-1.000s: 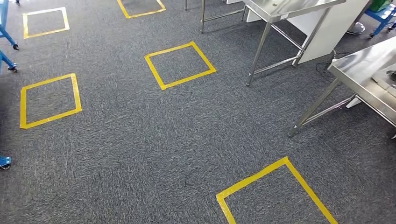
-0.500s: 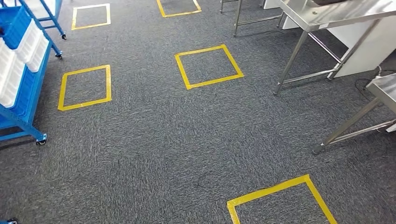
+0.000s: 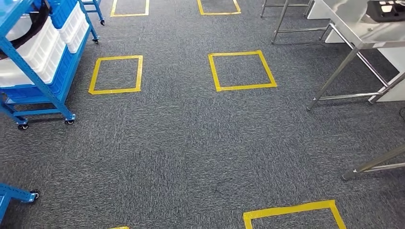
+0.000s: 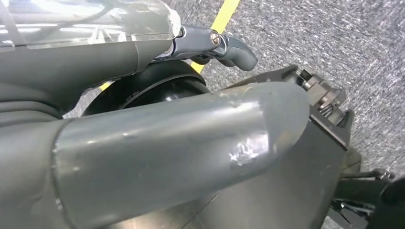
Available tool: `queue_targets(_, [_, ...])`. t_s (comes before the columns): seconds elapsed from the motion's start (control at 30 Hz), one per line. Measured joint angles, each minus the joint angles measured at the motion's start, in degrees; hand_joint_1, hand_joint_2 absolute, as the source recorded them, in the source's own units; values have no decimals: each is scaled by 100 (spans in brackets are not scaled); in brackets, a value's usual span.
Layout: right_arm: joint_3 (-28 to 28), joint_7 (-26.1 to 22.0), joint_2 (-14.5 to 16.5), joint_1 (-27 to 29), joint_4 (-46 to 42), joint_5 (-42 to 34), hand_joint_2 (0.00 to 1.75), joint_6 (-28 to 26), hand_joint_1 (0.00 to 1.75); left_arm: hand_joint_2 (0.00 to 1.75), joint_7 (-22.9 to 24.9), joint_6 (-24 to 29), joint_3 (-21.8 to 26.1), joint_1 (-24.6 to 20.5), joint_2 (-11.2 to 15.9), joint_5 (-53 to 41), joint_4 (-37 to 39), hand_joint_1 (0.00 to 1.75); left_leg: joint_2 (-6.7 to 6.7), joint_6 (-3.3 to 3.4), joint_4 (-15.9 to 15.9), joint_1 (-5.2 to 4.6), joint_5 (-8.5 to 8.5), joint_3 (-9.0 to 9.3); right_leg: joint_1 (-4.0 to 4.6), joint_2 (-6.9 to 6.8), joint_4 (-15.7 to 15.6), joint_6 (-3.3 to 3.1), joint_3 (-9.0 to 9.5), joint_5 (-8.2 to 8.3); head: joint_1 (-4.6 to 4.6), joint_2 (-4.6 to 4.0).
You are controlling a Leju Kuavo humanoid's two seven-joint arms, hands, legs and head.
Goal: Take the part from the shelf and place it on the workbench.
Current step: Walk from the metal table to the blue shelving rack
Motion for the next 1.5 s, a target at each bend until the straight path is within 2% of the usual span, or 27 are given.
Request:
queue_targets(0.07, [0, 2, 33, 21, 2, 10, 0, 3, 0, 0, 1, -1, 1, 5, -6, 3, 0, 0, -119, 24, 2, -23, 10, -19, 4, 116, 722, -21, -372, -278, -1, 0])
queue_targets(0.1, [0, 4, 40, 30, 2, 17, 0, 4, 0, 0, 2, -2, 2, 13, -7, 4, 0, 0, -192, 30, 4, -36, 12, -20, 11, 130, 893, -42, -478, -275, -1, 0])
queue_targets(0.13, [0, 7, 43, 34, 3, 26, 0, 6, 0, 0, 4, -2, 2, 20, -11, 5, 0, 0, -271, 31, 7, -46, 13, -15, 24, 146, 843, -72, -479, -152, -1, 0])
queue_targets(0.2, [0, 12, 44, 43, 3, 45, 0, 10, 0, 0, 13, -2, 2, 21, -32, 12, 0, 0, -428, 30, 9, -51, 13, 6, 69, 307, 199, -165, -223, 313, 0, 0])
queue_targets(0.27, [0, 15, 46, 52, 3, 57, 0, 11, 0, 0, 30, 2, 3, 4, -63, 28, 0, 0, -565, 12, 15, -49, 11, -1, 102, 569, -477, -258, 56, 615, -1, 0])
queue_targets(0.3, [0, 14, 47, 52, 3, 61, 0, 11, 0, 0, 37, 5, 4, -4, -73, 35, 0, 0, -624, -8, 16, -40, 16, -19, 113, 646, -646, -283, 120, 652, 0, 0])
queue_targets(0.37, [0, 14, 49, 31, 3, 67, 0, 15, 0, 0, 42, 13, 4, -14, -80, 44, 0, 0, -757, -71, -2, -26, 37, -55, 117, 563, -744, -294, 161, 636, -1, 0])
queue_targets(0.43, [0, 16, 48, 17, 4, 87, 0, 29, 0, 0, 51, 27, 6, -8, -77, 49, 0, 0, -622, -120, 81, -40, -28, -91, 89, 405, -855, -306, 234, 667, -2, 0])
queue_targets(0.47, [0, 16, 47, 22, 5, 99, 0, 38, 0, 0, 57, 42, 10, -7, -71, 50, 0, 0, -460, -146, 269, -54, -152, -169, 74, 313, -914, -315, 274, 681, -2, 0])
queue_targets(0.53, [0, 17, 38, 53, 7, 120, 0, 51, 0, 0, 66, 74, 21, -24, -54, 55, 0, 0, -144, -199, 941, -65, -525, -473, 68, 127, -949, -335, 316, 671, -2, 0])
queue_targets(0.6, [0, 17, 7, 66, 9, 135, 0, 63, 0, 0, 66, 90, 31, -53, -37, 58, 0, 0, -63, -257, 1505, -49, -726, -733, 64, -68, -932, -334, 326, 640, -2, 0])
queue_targets(0.63, [0, 17, -11, 62, 10, 139, 0, 72, 0, 0, 66, 92, 34, -56, -29, 58, 0, 0, -41, -282, 1520, -35, -668, -729, 58, -154, -921, -323, 335, 620, -2, 0])
queue_targets(0.67, [1, 17, -22, 55, 11, 142, 0, 83, 0, 0, 68, 92, 38, -48, -23, 58, 0, 0, -2, -307, 1309, -16, -507, -609, 49, -230, -901, -305, 347, 596, -2, 0])
queue_targets(0.73, [2, 16, -31, 43, 13, 148, 0, 99, 0, 0, 80, 94, 44, -14, -17, 57, 0, 0, 194, -340, 571, -1, -162, -226, 39, -356, -829, -245, 364, 526, -2, 0])
queue_targets(0.8, [2, 15, -32, 37, 13, 160, 0, 103, 0, 0, 88, 102, 48, 8, -18, 55, 0, 0, 328, -267, 133, -17, -44, -26, 65, -456, -751, -179, 357, 466, 1, 0])
queue_targets(0.9, [3, 15, -31, -3, 14, 183, 0, 104, 0, 0, 75, 109, 48, 13, -24, 54, 0, 0, 208, -105, 85, -34, -41, -51, 68, -548, -720, -113, 363, 433, 4, 0])
queue_targets(0.97, [4, 15, -6, -20, 15, 197, 0, 105, 0, 0, 65, 110, 48, 10, -33, 54, 0, 0, 106, -34, 54, -18, -8, -47, 35, -317, -499, -72, 278, 251, 4, 0])
queue_targets(1.03, [4, 14, 37, -6, 16, 205, 0, 105, 0, 0, 62, 111, 48, 1, -44, 54, 0, 0, 0, 8, 44, -23, 12, -52, 15, 5, 169, -58, -40, -115, 4, 0])
queue_targets(1.07, [4, 14, 52, 4, 16, 206, 0, 104, 0, 0, 62, 110, 48, 1, -47, 54, 0, 0, -62, 16, 46, -33, 16, -59, 17, 75, 556, -64, -241, -264, 5, 0])
queue_targets(1.1, [4, 15, 57, 11, 16, 208, 0, 104, 0, 0, 61, 107, 48, 7, -49, 55, 0, 0, -131, 21, 49, -44, 17, -61, 24, 105, 830, -79, -398, -314, 5, 0])
queue_targets(1.13, [4, 15, 58, 17, 16, 209, 0, 104, 0, 0, 61, 104, 48, 14, -51, 55, 0, 0, -208, 24, 53, -53, 17, -57, 35, 120, 909, -104, -469, -248, 5, 0])
queue_targets(1.2, [4, 15, 58, 26, 16, 213, 0, 105, 0, 0, 59, 99, 48, 20, -61, 56, 0, 0, -377, 24, 60, -61, 16, -37, 71, 207, 428, -182, -317, 186, 5, 0])
queue_targets(1.27, [4, 15, 58, 36, 16, 220, 0, 107, 0, 0, 58, 98, 48, 15, -80, 57, 0, 0, -525, 13, 66, -59, 13, -40, 101, 503, -305, -266, -33, 566, 5, 0])
queue_targets(1.33, [4, 12, 60, 34, 16, 235, 0, 108, 0, 0, 61, 102, 48, 9, -90, 61, 0, 0, -651, -30, 65, -37, 24, -78, 119, 687, -620, -300, 80, 648, 5, 0])
queue_targets(1.4, [8, 11, 61, 12, 16, 251, 0, 112, 0, 0, 62, 110, 50, 7, -89, 64, 0, 0, -766, -99, 47, -21, 38, -105, 111, 572, -702, -312, 110, 664, 4, 0])
queue_targets(1.43, [13, 12, 59, 6, 16, 259, 0, 116, 0, 0, 67, 124, 52, 12, -87, 65, 0, 0, -696, -127, 72, -29, 8, -115, 100, 494, -762, -323, 144, 681, 5, 0])
queue_targets(1.5, [21, 13, 58, 20, 16, 276, 0, 125, 0, 0, 77, 165, 71, 16, -78, 74, 0, 0, -389, -185, 401, -53, -230, -242, 78, 311, -867, -357, 209, 710, 3, 0])
